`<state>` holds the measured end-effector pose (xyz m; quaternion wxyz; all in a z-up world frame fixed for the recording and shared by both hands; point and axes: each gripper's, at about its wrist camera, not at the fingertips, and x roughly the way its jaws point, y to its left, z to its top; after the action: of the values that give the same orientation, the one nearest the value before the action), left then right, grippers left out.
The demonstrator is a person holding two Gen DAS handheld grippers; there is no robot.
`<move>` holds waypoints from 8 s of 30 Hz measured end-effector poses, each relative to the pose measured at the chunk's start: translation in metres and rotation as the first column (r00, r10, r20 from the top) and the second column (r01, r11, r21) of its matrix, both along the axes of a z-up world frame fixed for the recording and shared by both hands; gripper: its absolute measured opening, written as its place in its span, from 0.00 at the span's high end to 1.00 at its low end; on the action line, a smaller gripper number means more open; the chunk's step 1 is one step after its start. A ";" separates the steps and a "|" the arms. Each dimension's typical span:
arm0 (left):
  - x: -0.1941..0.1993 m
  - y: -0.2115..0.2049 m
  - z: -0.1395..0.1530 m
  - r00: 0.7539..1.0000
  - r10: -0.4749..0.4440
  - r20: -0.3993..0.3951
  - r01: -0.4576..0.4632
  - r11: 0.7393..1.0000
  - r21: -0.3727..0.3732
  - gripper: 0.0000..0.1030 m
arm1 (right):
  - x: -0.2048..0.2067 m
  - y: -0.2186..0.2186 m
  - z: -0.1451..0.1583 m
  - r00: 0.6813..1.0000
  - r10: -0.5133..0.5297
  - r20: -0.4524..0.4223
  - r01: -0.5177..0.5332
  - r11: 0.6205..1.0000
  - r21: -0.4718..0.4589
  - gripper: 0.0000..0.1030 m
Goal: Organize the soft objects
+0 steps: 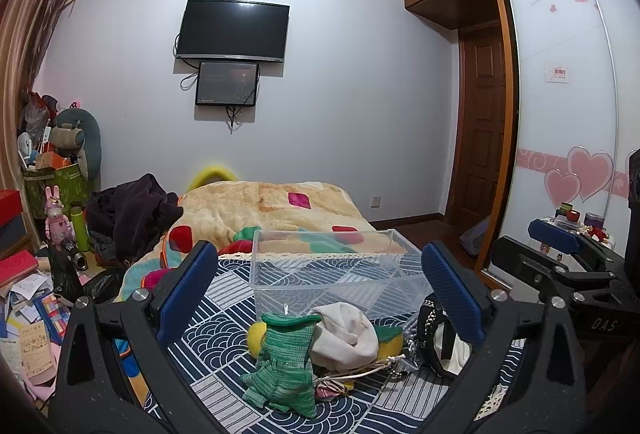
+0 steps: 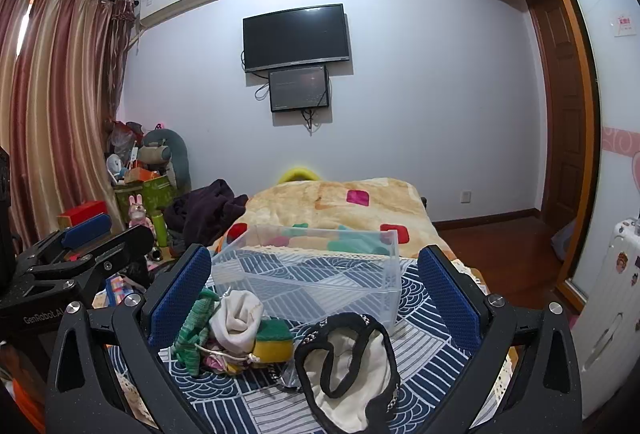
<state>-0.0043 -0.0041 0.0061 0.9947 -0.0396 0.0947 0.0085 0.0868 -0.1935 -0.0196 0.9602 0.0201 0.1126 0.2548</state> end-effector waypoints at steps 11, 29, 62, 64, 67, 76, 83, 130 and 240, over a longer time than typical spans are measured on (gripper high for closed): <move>-0.001 0.000 0.002 1.000 0.001 0.004 -0.001 1.000 0.004 0.00 | -0.005 0.004 0.004 1.000 0.001 0.003 -0.001 1.000 0.000 0.00; -0.004 0.000 0.004 1.000 0.003 0.011 -0.003 1.000 0.007 0.00 | -0.006 0.006 0.006 1.000 0.001 0.006 -0.001 1.000 0.000 0.00; -0.004 -0.002 0.007 1.000 0.003 0.013 -0.003 1.000 0.006 0.00 | -0.005 0.004 0.006 1.000 0.002 0.006 -0.002 1.000 0.005 0.00; -0.004 -0.002 0.007 1.000 0.002 0.012 -0.002 1.000 0.006 0.00 | -0.006 0.005 0.006 1.000 0.002 0.006 -0.002 1.000 0.006 0.00; 0.000 -0.003 0.004 1.000 -0.005 0.002 0.005 1.000 0.003 0.00 | -0.005 0.004 0.006 1.000 0.000 0.006 0.000 1.000 0.006 0.00; 0.028 0.000 -0.037 0.990 0.003 -0.140 0.000 1.000 0.021 0.00 | 0.019 0.001 -0.018 0.995 -0.017 -0.101 0.014 0.999 -0.034 0.00; 0.046 0.017 -0.070 0.970 0.034 -0.242 -0.033 0.999 0.007 0.10 | 0.041 -0.006 -0.046 0.970 -0.025 -0.244 0.013 0.999 -0.048 0.00; 0.052 0.056 -0.031 0.978 -0.074 -0.194 0.049 0.990 -0.133 0.91 | 0.047 -0.014 -0.012 0.982 -0.011 -0.187 0.016 1.000 0.026 0.92; 0.084 0.032 -0.027 0.952 -0.176 -0.249 0.156 0.983 -0.096 0.87 | 0.048 -0.006 -0.033 0.974 0.040 -0.224 -0.066 0.992 -0.108 0.72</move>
<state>0.0802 0.0281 -0.0208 0.9690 -0.0674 0.2259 -0.0736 0.1350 -0.1996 -0.0527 0.9341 -0.0097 0.2337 0.2697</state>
